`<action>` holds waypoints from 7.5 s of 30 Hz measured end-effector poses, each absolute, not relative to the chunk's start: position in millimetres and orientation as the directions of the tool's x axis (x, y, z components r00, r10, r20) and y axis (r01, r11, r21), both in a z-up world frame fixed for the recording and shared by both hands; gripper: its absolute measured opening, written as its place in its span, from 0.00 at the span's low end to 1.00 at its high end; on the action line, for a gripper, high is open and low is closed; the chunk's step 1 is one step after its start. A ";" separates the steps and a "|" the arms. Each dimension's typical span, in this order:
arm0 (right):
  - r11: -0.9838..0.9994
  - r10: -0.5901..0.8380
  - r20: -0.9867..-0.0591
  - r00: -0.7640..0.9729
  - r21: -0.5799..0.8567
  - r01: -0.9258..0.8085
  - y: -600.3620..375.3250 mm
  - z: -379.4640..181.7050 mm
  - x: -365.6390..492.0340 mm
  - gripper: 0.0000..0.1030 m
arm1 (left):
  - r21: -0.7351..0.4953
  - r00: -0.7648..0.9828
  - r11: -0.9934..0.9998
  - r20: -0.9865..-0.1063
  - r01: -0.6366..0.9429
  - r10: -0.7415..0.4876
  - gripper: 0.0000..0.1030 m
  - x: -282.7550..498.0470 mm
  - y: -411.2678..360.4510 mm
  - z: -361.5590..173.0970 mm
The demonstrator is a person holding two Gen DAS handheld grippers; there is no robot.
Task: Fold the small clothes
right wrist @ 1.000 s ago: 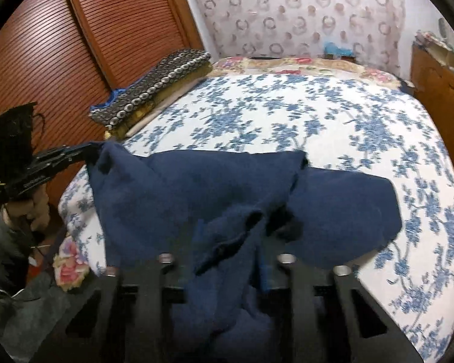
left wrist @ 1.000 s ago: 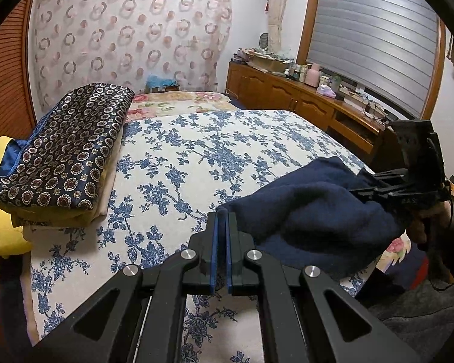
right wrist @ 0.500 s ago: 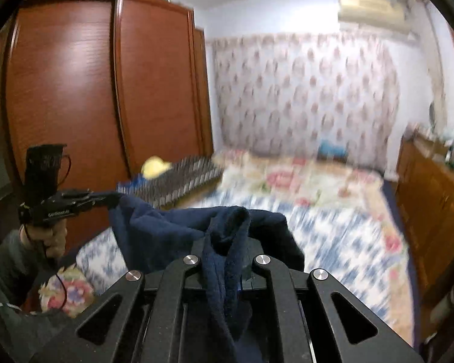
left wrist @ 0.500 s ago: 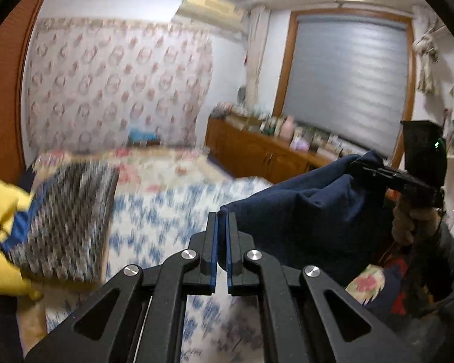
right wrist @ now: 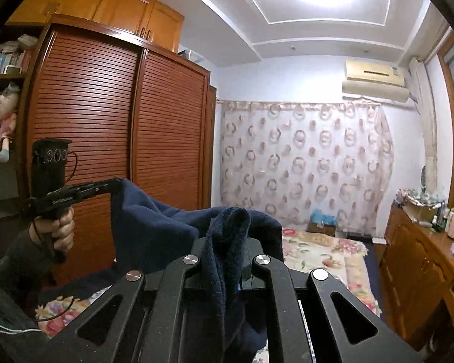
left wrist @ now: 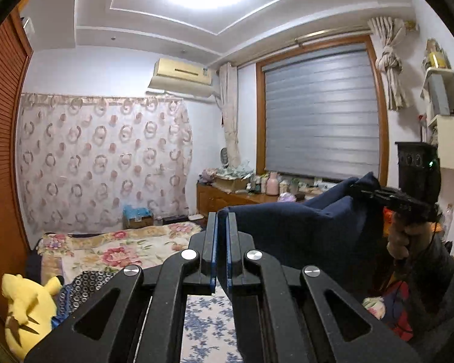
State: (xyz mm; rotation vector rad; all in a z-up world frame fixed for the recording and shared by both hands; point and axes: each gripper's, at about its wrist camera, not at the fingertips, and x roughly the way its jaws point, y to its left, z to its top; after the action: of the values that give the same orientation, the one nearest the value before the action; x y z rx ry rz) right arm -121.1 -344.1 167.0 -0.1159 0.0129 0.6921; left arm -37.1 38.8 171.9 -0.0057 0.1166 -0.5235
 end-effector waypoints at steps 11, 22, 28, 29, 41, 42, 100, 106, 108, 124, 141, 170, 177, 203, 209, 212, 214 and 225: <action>0.798 0.536 -0.407 0.740 -0.041 -0.601 -315.4 66.1 77.4 0.07 | -0.084 0.803 0.912 -0.445 0.402 -0.395 0.04 160.9 23.9 33.4; 0.848 0.439 -0.592 0.676 0.025 -0.529 -290.1 -5.8 244.5 0.14 | -0.085 0.742 0.941 -0.594 0.327 -0.312 0.05 245.2 3.7 -48.0; 0.884 0.325 -0.645 0.691 -0.052 -0.465 -252.8 5.3 255.1 0.46 | -0.114 0.723 0.939 -0.610 0.324 -0.324 0.39 229.6 8.2 -54.3; 0.891 0.314 -0.645 0.696 -0.052 -0.451 -255.2 6.4 252.8 0.48 | -0.125 0.718 0.936 -0.611 0.328 -0.333 0.42 223.7 9.8 -53.3; 0.853 0.398 -0.633 0.664 -0.010 -0.521 -268.7 -13.1 122.2 0.59 | -0.126 0.643 0.929 -0.689 0.347 -0.333 0.68 122.8 3.3 -78.1; 0.851 0.406 -0.635 0.657 0.000 -0.526 -269.6 -16.1 113.0 0.59 | -0.133 0.635 0.928 -0.695 0.347 -0.337 0.68 115.5 3.4 -81.1; 0.704 0.446 -0.659 0.605 -0.158 -0.692 -220.1 -56.2 5.1 0.68 | -0.279 0.605 0.825 -0.573 0.491 -0.553 0.08 86.7 -41.1 -15.8; 0.749 0.370 -0.666 0.648 -0.199 -0.632 -237.3 -51.4 44.0 0.27 | -0.285 0.646 0.844 -0.546 0.455 -0.533 0.08 99.4 -32.6 -5.8; 0.735 0.363 -0.662 0.656 -0.229 -0.638 -238.4 -41.1 57.1 0.12 | -0.282 0.660 0.853 -0.543 0.439 -0.519 0.08 109.6 -29.7 -2.3; 0.804 0.384 -0.661 0.645 -0.104 -0.586 -212.9 24.9 266.7 0.37 | -0.244 0.673 0.939 -0.655 0.243 -0.344 0.12 243.2 -0.9 -34.2; 0.886 0.345 -0.699 0.627 0.021 -0.464 -238.6 -54.1 250.5 0.71 | -0.188 0.588 0.957 -0.757 0.221 -0.285 0.63 252.2 0.5 -93.1; 0.745 0.593 -0.537 0.600 0.083 -0.662 -214.4 -10.1 280.4 0.18 | -0.346 0.719 0.898 -0.546 0.273 -0.429 0.10 200.9 27.0 -16.0; 0.610 0.646 -0.491 0.585 -0.129 -0.782 -132.4 64.9 294.8 0.17 | -0.344 0.850 0.932 -0.454 0.111 -0.269 0.10 141.1 92.4 20.2; 0.574 0.613 -0.565 0.553 -0.163 -0.803 121.8 13.7 342.2 0.58 | -0.224 0.872 0.957 -0.486 -0.183 0.053 0.66 76.9 168.7 -24.2; 0.659 0.617 -0.487 0.618 -0.111 -0.744 53.7 4.5 267.6 0.60 | -0.165 0.896 0.980 -0.443 -0.110 0.026 0.75 72.2 135.4 -4.9; 0.716 0.591 -0.448 0.671 -0.090 -0.692 14.7 -7.9 230.6 0.60 | -0.121 0.900 0.988 -0.435 -0.091 0.030 0.75 72.7 111.3 2.4; 0.745 0.578 -0.424 0.697 -0.074 -0.663 -9.9 -13.5 202.7 0.60 | -0.107 0.902 0.991 -0.432 -0.079 0.026 0.75 73.0 100.4 4.9; 0.862 0.473 -0.322 0.820 -0.020 -0.506 -74.0 -34.0 88.1 0.80 | -0.037 0.923 0.999 -0.384 0.005 -0.019 0.75 54.0 35.5 34.9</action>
State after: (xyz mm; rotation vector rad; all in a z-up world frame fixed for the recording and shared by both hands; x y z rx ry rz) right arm 88.1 -74.0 -34.0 -0.1063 0.3153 0.5224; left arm 54.0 35.5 34.9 -0.0358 0.3947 -0.0125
